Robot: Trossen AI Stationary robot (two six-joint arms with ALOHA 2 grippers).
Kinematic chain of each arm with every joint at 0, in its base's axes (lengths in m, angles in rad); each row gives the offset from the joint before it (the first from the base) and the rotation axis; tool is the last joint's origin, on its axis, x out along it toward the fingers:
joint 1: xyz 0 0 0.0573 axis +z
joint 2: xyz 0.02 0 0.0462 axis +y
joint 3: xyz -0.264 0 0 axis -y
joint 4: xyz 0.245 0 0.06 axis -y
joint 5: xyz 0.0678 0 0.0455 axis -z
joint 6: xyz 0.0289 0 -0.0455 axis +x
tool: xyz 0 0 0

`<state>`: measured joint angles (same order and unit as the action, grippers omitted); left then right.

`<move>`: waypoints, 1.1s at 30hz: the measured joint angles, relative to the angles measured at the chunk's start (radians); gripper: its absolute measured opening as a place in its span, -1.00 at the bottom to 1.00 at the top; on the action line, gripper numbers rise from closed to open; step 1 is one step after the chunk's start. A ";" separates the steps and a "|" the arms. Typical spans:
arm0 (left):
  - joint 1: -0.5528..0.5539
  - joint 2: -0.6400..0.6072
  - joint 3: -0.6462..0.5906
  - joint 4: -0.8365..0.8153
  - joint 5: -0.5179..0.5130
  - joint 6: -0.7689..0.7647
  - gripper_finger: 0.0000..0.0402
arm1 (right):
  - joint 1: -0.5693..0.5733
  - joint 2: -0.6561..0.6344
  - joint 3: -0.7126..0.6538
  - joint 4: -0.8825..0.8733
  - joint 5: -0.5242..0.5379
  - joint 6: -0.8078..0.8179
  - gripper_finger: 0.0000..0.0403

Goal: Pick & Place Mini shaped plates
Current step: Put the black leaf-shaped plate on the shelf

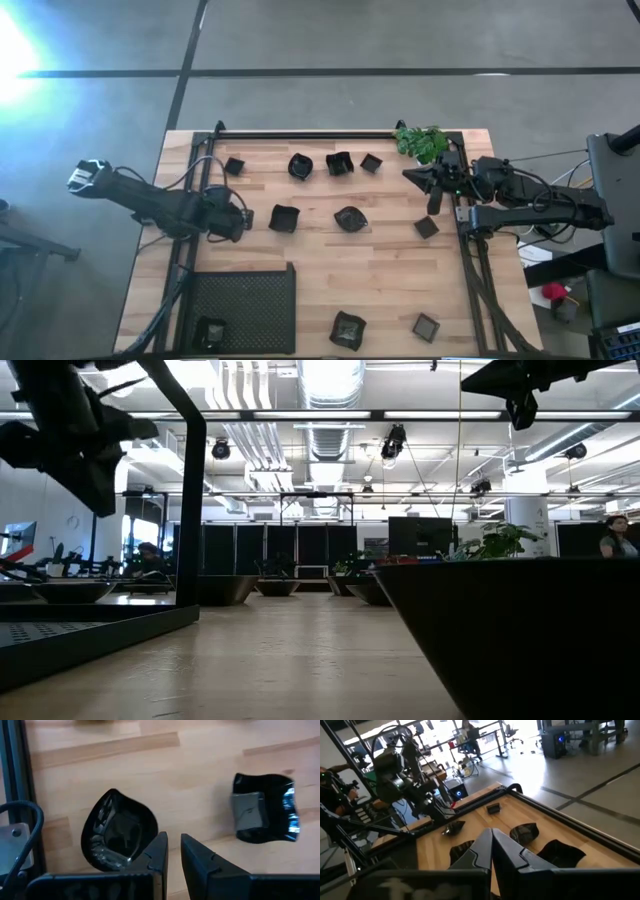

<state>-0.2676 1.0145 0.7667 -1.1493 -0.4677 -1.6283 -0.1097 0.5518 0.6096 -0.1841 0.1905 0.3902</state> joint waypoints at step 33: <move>0.000 0.088 -0.132 0.207 0.004 0.020 -0.78 | 0.000 0.000 -0.001 0.000 0.001 -0.009 -0.96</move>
<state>-0.2672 1.1030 0.6346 -0.9421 -0.4633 -1.6085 -0.1097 0.5514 0.6083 -0.1837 0.1913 0.3817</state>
